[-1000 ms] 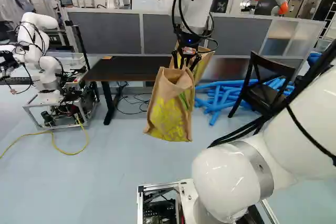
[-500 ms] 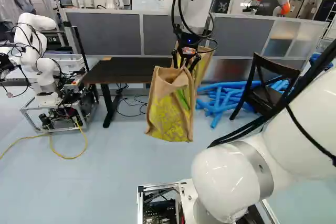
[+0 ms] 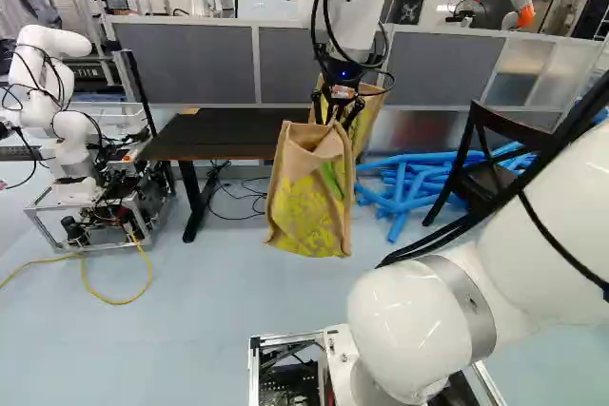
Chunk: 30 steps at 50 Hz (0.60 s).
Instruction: Pick up the bag on the ground and place it on the table
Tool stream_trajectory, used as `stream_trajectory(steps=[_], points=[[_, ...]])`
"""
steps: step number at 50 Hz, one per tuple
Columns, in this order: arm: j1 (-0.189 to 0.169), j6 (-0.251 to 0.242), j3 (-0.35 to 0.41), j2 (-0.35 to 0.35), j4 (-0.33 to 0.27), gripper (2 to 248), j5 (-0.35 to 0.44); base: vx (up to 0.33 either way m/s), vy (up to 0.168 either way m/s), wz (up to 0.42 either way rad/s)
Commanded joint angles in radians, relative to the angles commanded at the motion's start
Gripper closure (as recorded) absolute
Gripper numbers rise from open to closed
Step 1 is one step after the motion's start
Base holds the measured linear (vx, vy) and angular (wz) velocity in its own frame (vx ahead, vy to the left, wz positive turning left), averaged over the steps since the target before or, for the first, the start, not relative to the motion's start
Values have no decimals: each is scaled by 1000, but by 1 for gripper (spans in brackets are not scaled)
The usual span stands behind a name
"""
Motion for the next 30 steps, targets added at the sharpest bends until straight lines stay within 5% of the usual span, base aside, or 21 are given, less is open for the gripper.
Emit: stream_trajectory(steps=[30], points=[[0, 0, 0, 0, 0, 229, 0, 159, 5, -3]])
